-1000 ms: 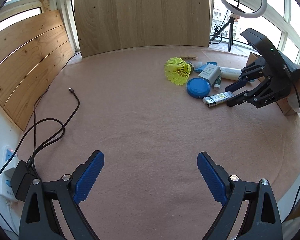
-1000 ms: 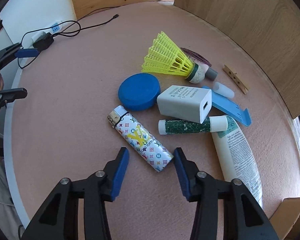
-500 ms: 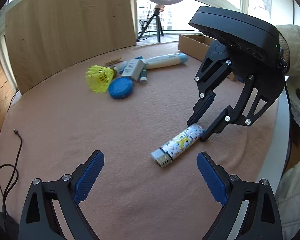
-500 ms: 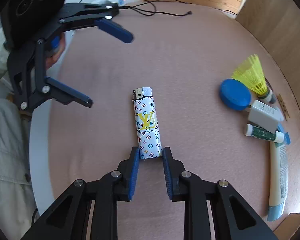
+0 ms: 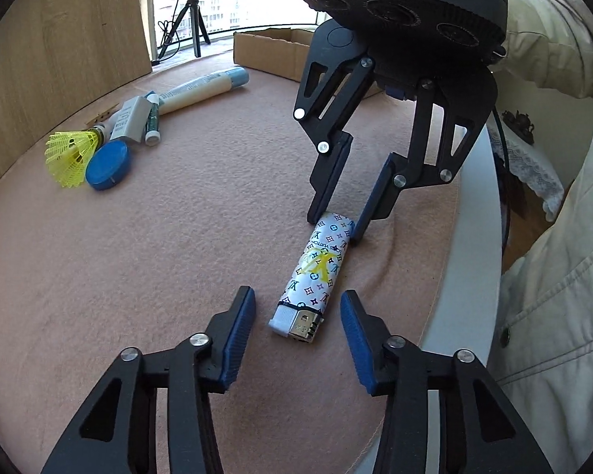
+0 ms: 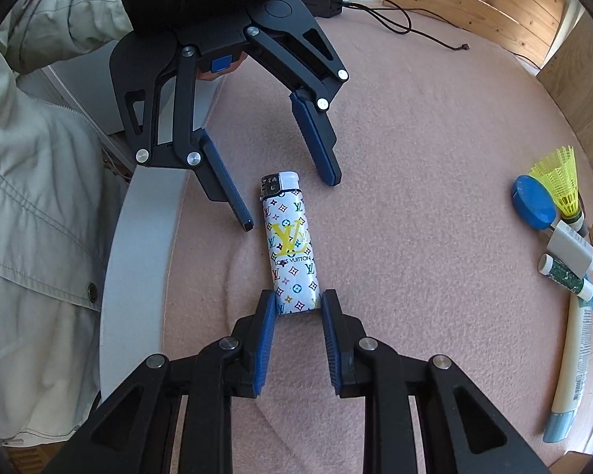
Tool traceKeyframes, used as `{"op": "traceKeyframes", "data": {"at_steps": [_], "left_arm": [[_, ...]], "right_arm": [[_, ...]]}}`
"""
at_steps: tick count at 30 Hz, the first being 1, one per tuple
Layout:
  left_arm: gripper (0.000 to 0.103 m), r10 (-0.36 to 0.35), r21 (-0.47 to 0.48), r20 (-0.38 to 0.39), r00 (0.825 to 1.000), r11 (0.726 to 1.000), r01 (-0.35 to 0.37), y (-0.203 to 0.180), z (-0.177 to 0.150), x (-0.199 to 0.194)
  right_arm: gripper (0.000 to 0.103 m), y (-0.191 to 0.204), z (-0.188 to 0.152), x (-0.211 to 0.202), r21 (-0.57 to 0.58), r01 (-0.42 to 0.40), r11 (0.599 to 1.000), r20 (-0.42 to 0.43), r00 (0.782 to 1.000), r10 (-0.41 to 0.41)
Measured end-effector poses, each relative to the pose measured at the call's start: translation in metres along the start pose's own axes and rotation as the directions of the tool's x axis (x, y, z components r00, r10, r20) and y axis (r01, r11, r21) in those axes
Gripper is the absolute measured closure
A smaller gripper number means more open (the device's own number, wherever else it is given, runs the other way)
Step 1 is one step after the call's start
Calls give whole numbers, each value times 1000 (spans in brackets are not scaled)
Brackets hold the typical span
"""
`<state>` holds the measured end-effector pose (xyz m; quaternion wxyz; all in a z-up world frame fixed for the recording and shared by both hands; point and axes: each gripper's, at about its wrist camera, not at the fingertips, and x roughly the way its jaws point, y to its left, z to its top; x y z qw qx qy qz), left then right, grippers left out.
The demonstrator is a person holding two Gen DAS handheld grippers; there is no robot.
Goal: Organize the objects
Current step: 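Grasp the patterned lighter with the right gripper and lift it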
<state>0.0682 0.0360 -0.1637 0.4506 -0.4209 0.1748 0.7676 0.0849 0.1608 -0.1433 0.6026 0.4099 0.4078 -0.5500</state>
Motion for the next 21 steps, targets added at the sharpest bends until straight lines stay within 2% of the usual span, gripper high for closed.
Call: {"op": "traceKeyframes", "data": {"at_steps": [11,16,21], "left_arm": [[71,30,23,8,1000,999,-31,-4,4,-14],[71,54,55,26,998,997,-56,-4,23,-30],[71,72,129,39,997,989,-76,-2,56,-41]], "right_arm": [[82,1,4,-7,-1,13,1000,21,1000,-13],[82,-2,6,-26,10,46,999,54,997,-47],[82,-9,7,-52,18,110,994,81,990,-111]]}}
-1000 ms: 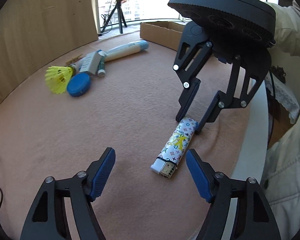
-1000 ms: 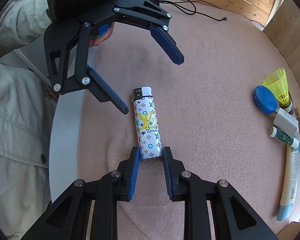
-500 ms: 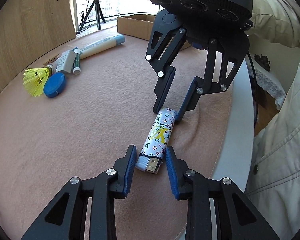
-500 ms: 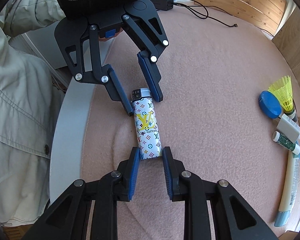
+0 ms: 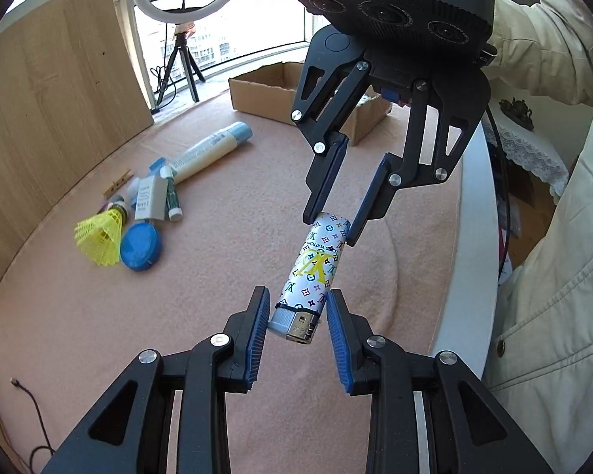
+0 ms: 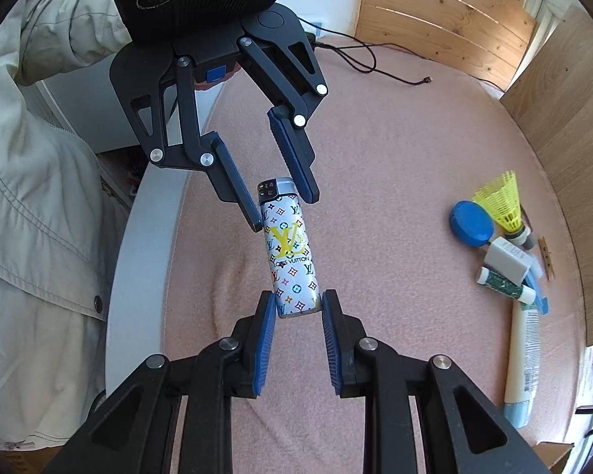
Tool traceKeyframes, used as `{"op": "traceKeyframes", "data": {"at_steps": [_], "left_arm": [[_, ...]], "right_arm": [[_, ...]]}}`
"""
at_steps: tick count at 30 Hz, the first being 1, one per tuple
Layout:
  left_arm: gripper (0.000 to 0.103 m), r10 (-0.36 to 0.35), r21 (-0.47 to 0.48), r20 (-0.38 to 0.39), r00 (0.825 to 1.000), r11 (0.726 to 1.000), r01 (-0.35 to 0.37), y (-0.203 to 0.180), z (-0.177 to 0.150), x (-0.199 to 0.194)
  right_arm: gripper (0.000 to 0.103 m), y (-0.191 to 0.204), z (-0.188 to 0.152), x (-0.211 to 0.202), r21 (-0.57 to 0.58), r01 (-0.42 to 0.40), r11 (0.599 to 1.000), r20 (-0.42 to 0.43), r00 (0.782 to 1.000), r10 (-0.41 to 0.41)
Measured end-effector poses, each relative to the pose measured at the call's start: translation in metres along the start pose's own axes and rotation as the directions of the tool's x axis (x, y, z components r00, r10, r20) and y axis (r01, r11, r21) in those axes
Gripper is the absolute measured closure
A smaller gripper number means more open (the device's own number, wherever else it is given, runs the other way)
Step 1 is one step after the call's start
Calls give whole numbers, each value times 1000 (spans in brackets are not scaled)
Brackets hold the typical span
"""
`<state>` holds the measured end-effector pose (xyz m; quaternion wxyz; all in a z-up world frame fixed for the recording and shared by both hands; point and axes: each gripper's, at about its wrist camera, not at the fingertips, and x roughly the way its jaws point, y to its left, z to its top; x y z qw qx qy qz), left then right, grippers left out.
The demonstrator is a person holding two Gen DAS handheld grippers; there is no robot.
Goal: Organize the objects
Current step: 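Grasp the patterned lighter with the right gripper and lift it, then carry the lighter into the cardboard box and open the right gripper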
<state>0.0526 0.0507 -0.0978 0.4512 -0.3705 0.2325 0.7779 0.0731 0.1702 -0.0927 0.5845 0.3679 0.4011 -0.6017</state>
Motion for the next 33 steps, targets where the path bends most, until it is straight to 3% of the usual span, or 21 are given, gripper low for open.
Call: {"op": "traceKeyframes", "data": {"at_steps": [5,15,33], "left_arm": [[71,18,72,8,1000,997,-18,3,35,-5],[71,5,200,3,1000,980,-5,-15,103,11],[71,-92,353,-1,996,932,86,-87,264,124]], "right_arm": [[82,-11,0,-20,15,75,997,28,997,-75],[82,-17,-39,-68,70,177,982,49,982,-181],[82,-24,-193,-159,231,287,930,-3,956,-295]]}}
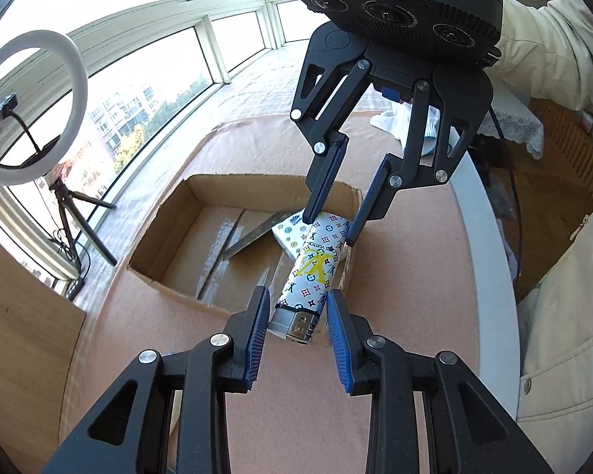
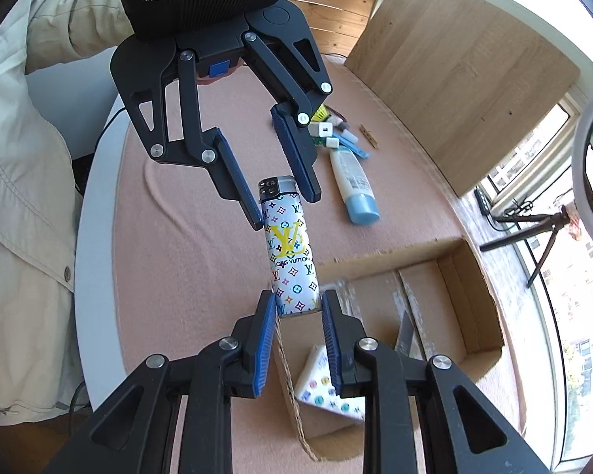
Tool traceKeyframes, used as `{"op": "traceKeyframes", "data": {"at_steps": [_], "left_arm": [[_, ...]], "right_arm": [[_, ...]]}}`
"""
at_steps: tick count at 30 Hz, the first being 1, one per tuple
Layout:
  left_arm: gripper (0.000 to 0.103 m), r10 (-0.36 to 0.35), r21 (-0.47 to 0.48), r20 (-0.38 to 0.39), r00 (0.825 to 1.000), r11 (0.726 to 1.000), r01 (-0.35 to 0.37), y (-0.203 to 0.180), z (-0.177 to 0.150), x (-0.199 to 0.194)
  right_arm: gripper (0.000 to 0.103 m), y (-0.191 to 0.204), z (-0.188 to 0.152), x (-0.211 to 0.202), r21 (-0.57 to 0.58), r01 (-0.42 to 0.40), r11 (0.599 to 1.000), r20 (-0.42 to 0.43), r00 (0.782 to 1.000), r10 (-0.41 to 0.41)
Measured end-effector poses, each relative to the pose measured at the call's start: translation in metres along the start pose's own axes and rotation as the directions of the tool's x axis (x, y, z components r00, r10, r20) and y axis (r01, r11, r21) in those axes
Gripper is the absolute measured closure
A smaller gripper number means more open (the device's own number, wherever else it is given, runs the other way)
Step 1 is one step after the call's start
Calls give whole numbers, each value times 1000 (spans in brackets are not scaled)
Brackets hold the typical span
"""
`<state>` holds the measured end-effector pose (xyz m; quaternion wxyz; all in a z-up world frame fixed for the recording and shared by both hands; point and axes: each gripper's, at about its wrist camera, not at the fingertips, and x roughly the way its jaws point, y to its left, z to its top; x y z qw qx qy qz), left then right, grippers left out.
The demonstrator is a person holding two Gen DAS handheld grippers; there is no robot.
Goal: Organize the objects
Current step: 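Carry the lighter into the cardboard box and open the right gripper, then move the right tool back to the blue round tin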
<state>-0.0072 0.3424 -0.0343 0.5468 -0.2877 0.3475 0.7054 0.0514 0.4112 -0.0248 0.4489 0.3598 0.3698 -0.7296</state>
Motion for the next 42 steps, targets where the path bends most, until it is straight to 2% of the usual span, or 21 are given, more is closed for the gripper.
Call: {"op": "traceKeyframes", "data": {"at_steps": [7,15,17,18,19,21,26,31,36,42], "left_arm": [[71,-32,14,-7,999,999,32,-3,45,40],[71,-41,-3,-29,999,999,41,2,59,60],[54,-28,-17,-51,998,999,27,3,58,63],[32,3,-15,-55,998,1000,-3,2,58,65],[18,35,-19,-52,998,999,-36,3,53,63],[16,50,-40,-45,998,998,-52,6,46,61],[16,90,-96,-70,993,991,-97,17,11,56],[14,145,-191,-79,986,969,-157,26,-40,29],[11,223,-319,-91,971,917,-240,34,-114,-14],[10,305,-456,-118,945,829,-325,42,-204,-64]], "right_arm": [[82,-24,-46,-13,33,10,999,-14,1000,-9],[82,-37,-67,-14,45,4,999,-4,1000,-4],[81,-39,-69,-13,42,18,999,0,1000,-18],[75,-42,-69,-10,49,16,999,-3,1000,-16],[63,-42,-70,-8,50,15,999,-18,1000,-14],[60,-43,-72,-7,54,36,998,-26,999,-35],[59,-48,-65,-12,103,71,992,-24,997,-69],[57,-53,-38,-3,95,97,991,-63,994,-92],[50,-43,14,22,82,88,993,-79,994,-82],[49,-20,92,81,45,56,997,-153,987,-48]]}}
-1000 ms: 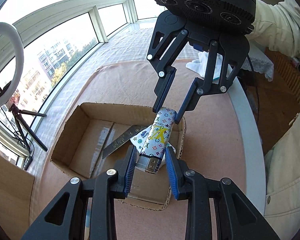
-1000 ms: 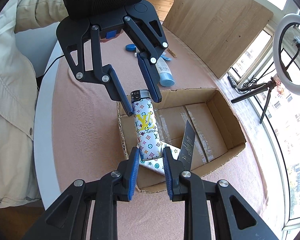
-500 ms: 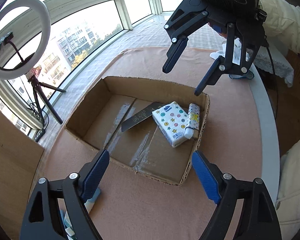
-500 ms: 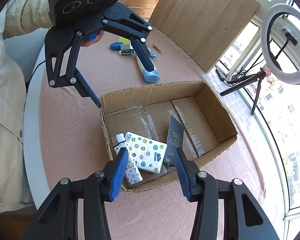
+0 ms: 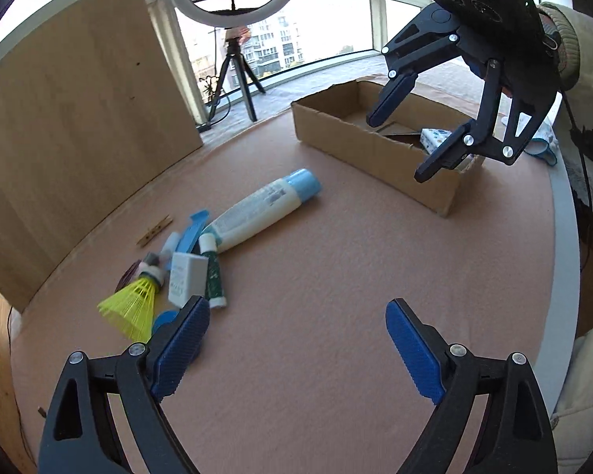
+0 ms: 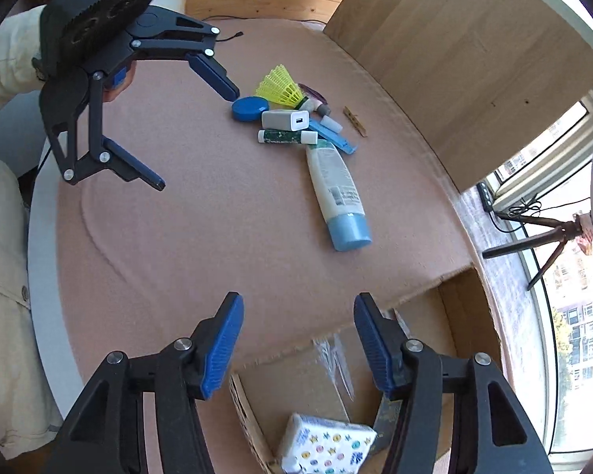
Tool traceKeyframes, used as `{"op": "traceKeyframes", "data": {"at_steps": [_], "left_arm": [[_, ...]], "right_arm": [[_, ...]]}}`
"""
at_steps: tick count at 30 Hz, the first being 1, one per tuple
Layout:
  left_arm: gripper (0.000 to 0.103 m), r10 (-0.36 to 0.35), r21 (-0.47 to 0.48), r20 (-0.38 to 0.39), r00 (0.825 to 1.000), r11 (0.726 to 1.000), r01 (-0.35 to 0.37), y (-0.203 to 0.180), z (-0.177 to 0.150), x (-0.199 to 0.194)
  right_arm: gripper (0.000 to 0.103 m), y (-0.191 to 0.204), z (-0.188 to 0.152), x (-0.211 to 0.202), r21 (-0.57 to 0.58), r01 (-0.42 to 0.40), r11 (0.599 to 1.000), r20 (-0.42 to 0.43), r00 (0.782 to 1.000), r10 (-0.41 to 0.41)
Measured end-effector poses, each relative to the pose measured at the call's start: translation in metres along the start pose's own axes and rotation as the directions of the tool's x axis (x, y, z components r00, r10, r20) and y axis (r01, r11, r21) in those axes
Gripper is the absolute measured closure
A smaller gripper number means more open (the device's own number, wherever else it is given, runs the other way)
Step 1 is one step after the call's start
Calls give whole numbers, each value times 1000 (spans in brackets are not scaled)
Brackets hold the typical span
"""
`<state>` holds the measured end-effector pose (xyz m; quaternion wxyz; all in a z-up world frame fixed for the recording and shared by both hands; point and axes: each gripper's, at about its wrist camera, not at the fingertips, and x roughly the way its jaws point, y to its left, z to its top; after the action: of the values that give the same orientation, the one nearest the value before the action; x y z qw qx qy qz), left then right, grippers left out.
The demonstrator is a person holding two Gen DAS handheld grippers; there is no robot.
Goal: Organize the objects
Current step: 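Move the right tool back to the blue round tin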
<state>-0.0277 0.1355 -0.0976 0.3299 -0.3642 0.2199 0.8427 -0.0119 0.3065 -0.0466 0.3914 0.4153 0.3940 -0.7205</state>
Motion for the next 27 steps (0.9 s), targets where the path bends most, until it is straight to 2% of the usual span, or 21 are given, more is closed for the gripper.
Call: {"op": "traceKeyframes", "data": {"at_steps": [5,12,16,19,25,26,27], "left_arm": [[8,72,-110,-17,997,991,-73,43,-50,-19],[8,154,-265,-46,987,951,-160,85,-94,-39],[8,166,-298,-60,984,938,-176,93,-114,-50],[8,176,-317,-76,981,929,-191,97,-128,-57],[8,196,-358,-91,976,908,-216,102,-143,-66],[8,198,-364,-90,976,906,-218,103,-143,-67],[8,200,-371,-90,976,902,-219,103,-144,-68]], "right_arm": [[48,21,67,46,66,-29,997,-14,999,30],[45,59,135,100,122,-131,984,22,991,129],[45,64,156,130,204,-139,969,37,990,135],[45,60,166,142,265,-111,958,53,994,101],[45,53,182,155,317,-87,945,84,994,63],[46,52,183,155,319,-87,944,91,994,61],[53,51,184,155,323,-91,942,97,993,62]]}}
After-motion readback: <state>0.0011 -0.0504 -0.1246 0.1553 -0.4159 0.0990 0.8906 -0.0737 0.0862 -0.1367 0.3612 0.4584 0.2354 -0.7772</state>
